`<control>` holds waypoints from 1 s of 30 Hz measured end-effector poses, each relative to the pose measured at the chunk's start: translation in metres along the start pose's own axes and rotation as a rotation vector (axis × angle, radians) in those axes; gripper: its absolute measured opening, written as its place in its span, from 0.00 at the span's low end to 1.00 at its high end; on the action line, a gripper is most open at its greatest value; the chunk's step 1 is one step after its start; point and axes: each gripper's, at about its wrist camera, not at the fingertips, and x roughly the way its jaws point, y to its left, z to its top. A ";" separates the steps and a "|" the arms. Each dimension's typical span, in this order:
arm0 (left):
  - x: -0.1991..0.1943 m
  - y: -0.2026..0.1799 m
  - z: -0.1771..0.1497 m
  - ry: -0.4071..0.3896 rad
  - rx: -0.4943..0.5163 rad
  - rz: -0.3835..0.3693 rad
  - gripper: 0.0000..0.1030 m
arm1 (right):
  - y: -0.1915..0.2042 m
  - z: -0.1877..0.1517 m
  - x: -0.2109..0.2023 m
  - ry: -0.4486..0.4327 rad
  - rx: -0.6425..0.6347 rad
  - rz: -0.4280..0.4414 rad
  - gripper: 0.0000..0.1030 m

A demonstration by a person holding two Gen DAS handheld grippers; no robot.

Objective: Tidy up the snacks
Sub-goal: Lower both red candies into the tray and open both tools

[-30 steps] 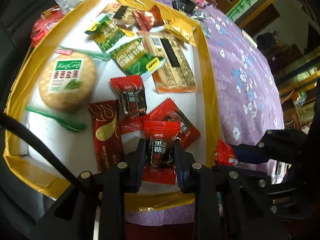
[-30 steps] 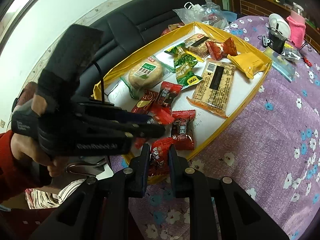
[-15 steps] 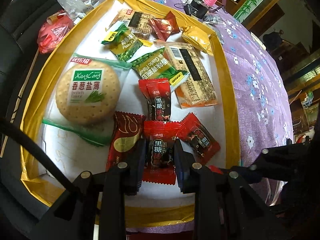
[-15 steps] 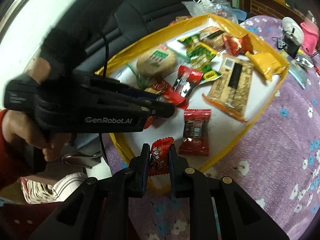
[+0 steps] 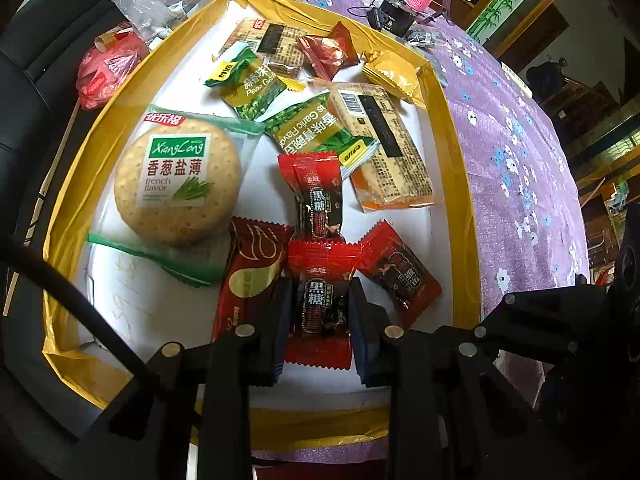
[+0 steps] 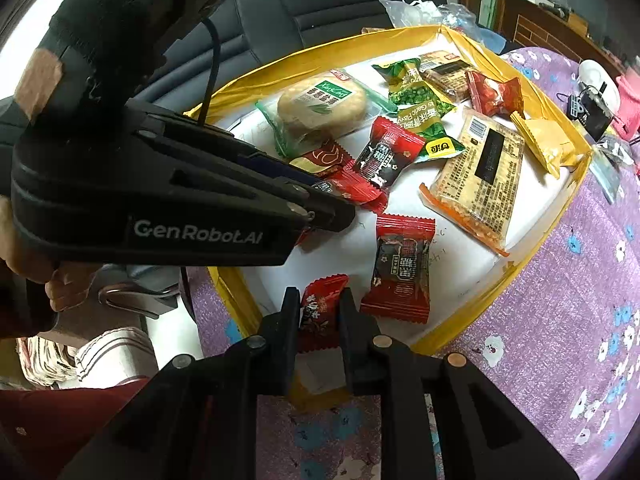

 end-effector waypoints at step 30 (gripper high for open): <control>-0.055 -0.023 -0.001 -0.210 -0.061 0.046 0.90 | -0.033 -0.029 -0.074 -0.148 0.120 -0.072 0.79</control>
